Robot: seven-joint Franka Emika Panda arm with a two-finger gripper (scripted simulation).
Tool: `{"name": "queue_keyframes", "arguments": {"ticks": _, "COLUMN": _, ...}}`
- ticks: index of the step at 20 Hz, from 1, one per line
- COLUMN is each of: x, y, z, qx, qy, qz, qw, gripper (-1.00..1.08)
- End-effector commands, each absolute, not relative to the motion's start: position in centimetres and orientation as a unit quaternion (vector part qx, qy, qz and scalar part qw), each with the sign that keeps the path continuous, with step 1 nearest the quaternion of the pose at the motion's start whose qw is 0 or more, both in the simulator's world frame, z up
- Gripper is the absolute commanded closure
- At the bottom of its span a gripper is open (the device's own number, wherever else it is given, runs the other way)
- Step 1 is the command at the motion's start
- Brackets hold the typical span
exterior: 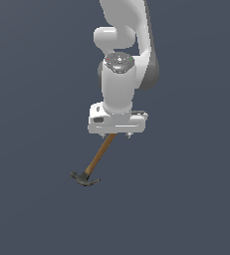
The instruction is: Pick up the object and move it to a goal position.
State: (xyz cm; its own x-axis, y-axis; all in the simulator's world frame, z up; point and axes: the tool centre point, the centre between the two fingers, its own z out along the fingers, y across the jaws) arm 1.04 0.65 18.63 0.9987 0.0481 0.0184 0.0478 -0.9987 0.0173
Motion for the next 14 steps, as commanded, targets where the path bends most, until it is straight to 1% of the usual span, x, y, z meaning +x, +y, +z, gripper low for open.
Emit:
{"name": "queue_keyframes", "arguments": {"ticks": 1, "x": 1.0, "y": 0.7, "z": 18.6, "qx": 1.000, "qy": 0.024, "qz": 0.009, "qw": 0.008, "gripper": -0.92}}
{"name": "queue_keyframes", "arguments": {"ticks": 10, "x": 1.5, "y": 2.4, "z": 20.3, "qx": 0.999, "qy": 0.034, "qz": 0.026, "qw": -0.007, "gripper": -0.92}}
{"name": "queue_keyframes", "arguments": {"ticks": 14, "x": 1.5, "y": 2.4, "z": 20.3, "qx": 0.999, "qy": 0.035, "qz": 0.026, "qw": -0.007, "gripper": -0.92}}
